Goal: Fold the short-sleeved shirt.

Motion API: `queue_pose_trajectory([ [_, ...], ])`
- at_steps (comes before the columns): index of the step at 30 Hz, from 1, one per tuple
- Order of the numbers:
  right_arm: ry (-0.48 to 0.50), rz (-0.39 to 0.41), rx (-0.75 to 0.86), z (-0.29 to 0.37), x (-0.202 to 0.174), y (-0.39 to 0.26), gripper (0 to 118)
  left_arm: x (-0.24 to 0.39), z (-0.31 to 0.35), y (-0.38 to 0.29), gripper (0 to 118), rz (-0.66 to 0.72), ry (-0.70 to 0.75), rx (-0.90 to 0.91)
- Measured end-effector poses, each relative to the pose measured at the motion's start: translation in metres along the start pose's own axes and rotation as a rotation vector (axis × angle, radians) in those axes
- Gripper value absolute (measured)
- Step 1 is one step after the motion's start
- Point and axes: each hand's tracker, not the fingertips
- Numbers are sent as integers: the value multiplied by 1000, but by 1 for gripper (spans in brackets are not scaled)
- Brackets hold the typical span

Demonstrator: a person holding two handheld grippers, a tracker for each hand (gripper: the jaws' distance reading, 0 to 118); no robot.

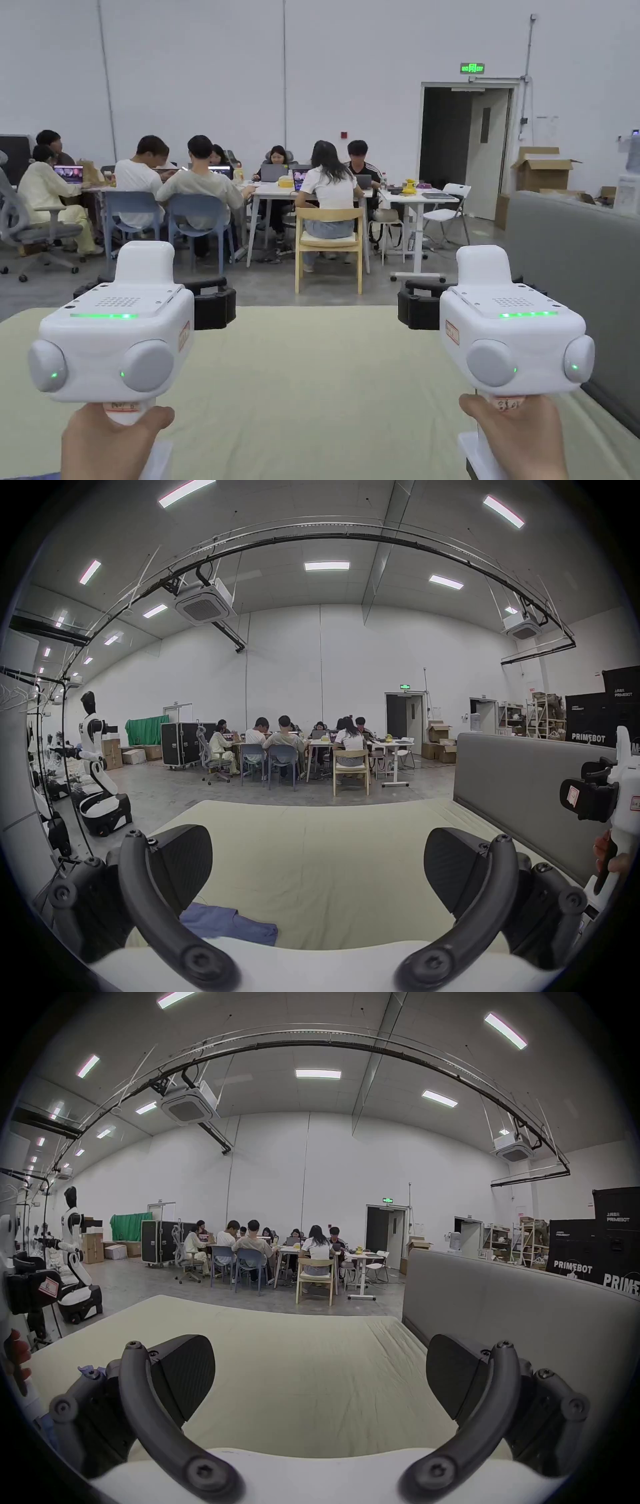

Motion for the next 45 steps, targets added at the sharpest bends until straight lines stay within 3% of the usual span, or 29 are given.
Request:
queue_pose_trajectory([
  [45, -1, 1, 23, 2, 0, 6, 118, -2, -3, -1, 118, 3, 16, 16],
])
